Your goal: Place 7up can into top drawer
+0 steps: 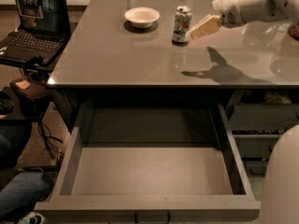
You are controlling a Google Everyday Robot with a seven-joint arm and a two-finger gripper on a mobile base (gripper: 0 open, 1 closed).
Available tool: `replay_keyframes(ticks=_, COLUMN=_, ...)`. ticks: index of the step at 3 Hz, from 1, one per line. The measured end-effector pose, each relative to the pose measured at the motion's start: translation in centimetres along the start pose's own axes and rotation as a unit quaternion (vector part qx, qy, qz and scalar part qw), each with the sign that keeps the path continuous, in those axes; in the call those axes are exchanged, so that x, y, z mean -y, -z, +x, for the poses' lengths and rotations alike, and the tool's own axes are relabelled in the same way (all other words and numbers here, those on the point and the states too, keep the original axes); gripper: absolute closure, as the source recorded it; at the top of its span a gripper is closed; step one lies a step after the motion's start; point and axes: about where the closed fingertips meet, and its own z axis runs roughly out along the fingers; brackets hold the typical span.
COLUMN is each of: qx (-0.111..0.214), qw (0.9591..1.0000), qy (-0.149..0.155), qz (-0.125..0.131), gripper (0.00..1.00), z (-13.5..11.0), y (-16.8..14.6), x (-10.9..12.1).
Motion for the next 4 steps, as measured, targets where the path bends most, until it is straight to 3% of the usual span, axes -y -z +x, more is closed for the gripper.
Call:
replay_keyframes(ticks=1, qx=0.087, qw=0.9951, qy=0.043, qz=0.019, gripper=0.0, z=-1.8, y=-3.8, x=0.4)
replay_keyframes(ticks=2, qx=0.119, qw=0.9898, qy=0.065, qz=0.044, gripper=0.0, z=-4.1, y=-4.6, x=0.9)
replay_keyframes(ticks=3, qx=0.123, qw=0.9905, qy=0.046, qz=0.041, gripper=0.0, z=-3.4, y=-5.8, x=1.2)
replay_keyframes(ticks=4, qx=0.133, qw=0.9889, qy=0.024, qz=0.063, gripper=0.0, z=-2.7, y=-8.4, x=3.4)
